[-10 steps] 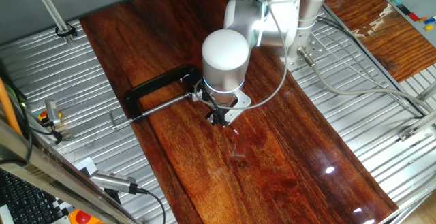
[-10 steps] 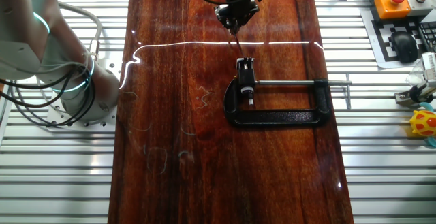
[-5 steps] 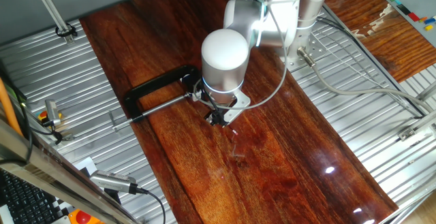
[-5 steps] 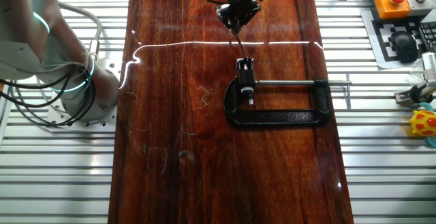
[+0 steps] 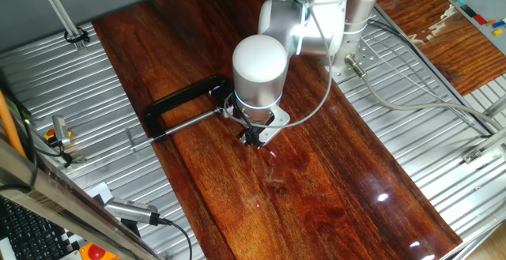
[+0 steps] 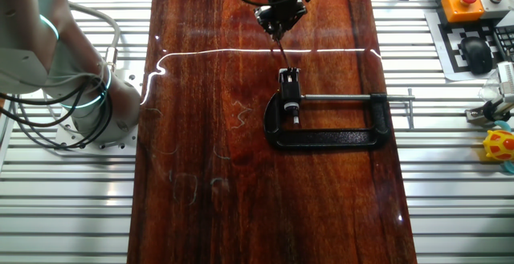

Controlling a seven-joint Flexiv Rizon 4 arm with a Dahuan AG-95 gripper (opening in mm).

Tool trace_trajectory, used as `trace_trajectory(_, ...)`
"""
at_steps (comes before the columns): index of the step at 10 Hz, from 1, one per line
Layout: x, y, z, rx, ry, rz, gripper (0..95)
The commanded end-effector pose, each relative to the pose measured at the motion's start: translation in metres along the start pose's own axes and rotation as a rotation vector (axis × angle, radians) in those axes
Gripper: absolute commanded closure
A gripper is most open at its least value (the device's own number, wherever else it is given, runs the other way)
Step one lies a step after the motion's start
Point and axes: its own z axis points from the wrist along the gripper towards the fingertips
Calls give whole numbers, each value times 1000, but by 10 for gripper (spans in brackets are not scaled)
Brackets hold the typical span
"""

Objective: Insert the pencil into the pencil sharpener

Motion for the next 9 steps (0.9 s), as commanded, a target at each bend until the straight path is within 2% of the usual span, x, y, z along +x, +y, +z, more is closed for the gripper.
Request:
trace_trajectory(1, 0, -1, 0, -2, 0, -3, 950)
trace_trajectory(6, -5, -1, -7, -23, -5, -22, 950)
trace_trajectory(7, -8, 0, -13, -26, 1, -51, 950)
trace_trajectory(9, -9, 1, -16, -27, 7, -73, 950)
